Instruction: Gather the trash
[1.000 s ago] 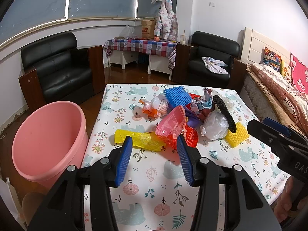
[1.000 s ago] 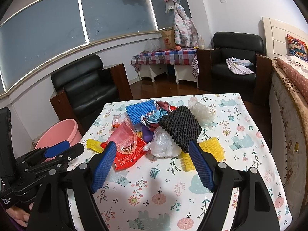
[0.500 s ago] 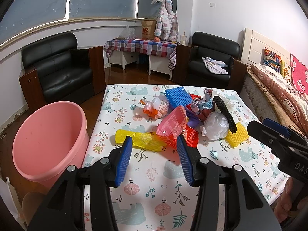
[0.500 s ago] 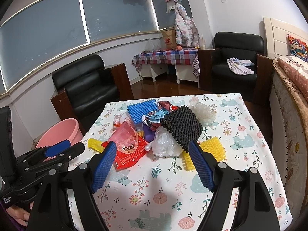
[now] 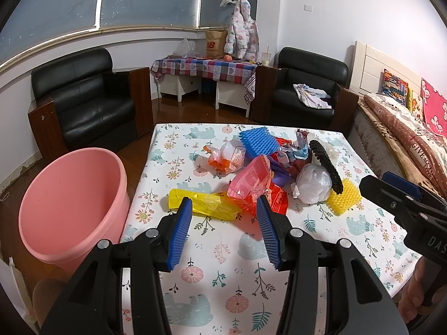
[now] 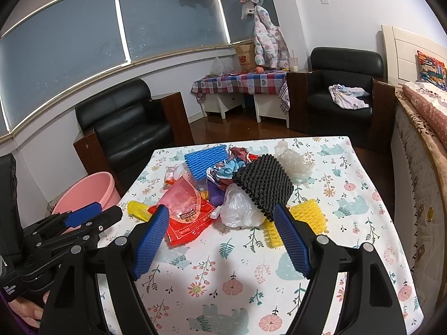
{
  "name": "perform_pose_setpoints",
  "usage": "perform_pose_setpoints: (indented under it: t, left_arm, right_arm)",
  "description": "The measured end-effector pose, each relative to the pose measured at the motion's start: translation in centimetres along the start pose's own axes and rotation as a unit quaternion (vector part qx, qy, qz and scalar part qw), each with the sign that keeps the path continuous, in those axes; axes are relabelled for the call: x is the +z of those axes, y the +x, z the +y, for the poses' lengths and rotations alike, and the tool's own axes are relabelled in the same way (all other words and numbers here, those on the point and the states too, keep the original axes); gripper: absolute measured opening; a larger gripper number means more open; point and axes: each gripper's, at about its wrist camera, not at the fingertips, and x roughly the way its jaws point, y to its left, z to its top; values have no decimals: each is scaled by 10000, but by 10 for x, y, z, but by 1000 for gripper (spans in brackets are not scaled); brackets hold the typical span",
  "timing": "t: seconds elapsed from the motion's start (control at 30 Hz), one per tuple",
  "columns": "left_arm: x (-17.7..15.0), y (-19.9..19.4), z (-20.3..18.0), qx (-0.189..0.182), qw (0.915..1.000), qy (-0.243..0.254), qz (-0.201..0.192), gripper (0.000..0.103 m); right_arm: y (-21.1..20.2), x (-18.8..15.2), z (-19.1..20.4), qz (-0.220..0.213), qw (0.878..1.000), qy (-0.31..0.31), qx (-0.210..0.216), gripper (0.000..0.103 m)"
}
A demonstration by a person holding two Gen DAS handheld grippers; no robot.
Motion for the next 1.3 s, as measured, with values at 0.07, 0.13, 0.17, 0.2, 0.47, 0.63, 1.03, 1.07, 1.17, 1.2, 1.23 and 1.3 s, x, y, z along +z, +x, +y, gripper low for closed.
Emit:
perform_pose_setpoints:
  t: [0.07, 0.13, 0.17, 0.2, 0.47, 0.63, 1.03, 1.07, 1.17, 1.2, 1.23, 1.3]
  left_arm:
    - [1, -2, 1, -8, 10000, -3, -10, 49]
    - [2, -3, 3, -18, 10000, -3, -28, 49]
    - [5, -11, 3, -24, 10000, -1, -41, 49]
    - [4, -12, 3, -42, 10000, 0, -51, 49]
    - [5, -21, 6, -234, 9995, -125, -143, 49]
    - [3, -33, 4, -385, 9985, -131, -364, 49]
    - [-8, -51, 5, -564, 9967, -363, -465, 49]
    - [-8, -54, 5, -561, 9965, -379, -480, 49]
    - [-11, -57, 7, -559, 9964, -428, -480, 49]
    - [-12, -58, 8, -583, 9962, -461, -462, 49]
    - [-14, -58, 9, -637, 9957, -522, -432, 49]
    - [-16, -58, 11, -690, 9951, -586, -395, 49]
  right_arm:
    - [-1, 0, 2, -20, 10000, -9, -7, 77]
    - [-4, 1, 3, -43, 10000, -13, -12, 77]
    - [-5, 1, 3, -53, 10000, -11, -13, 77]
    - [-6, 2, 3, -60, 10000, -14, -15, 77]
    - [-22, 4, 4, -219, 9997, 19, -121, 77]
    - [-36, 3, 1, -331, 9992, 76, -191, 77]
    - [-65, -2, -3, -533, 9980, 227, -252, 75]
    - [-68, -2, -3, -551, 9979, 220, -262, 74]
    - [-71, -5, -2, -555, 9979, 227, -242, 74]
    - [-73, -6, -2, -551, 9979, 239, -222, 74]
    - [-76, -7, -1, -548, 9980, 242, -207, 73]
    - [-78, -11, 1, -529, 9982, 239, -168, 73]
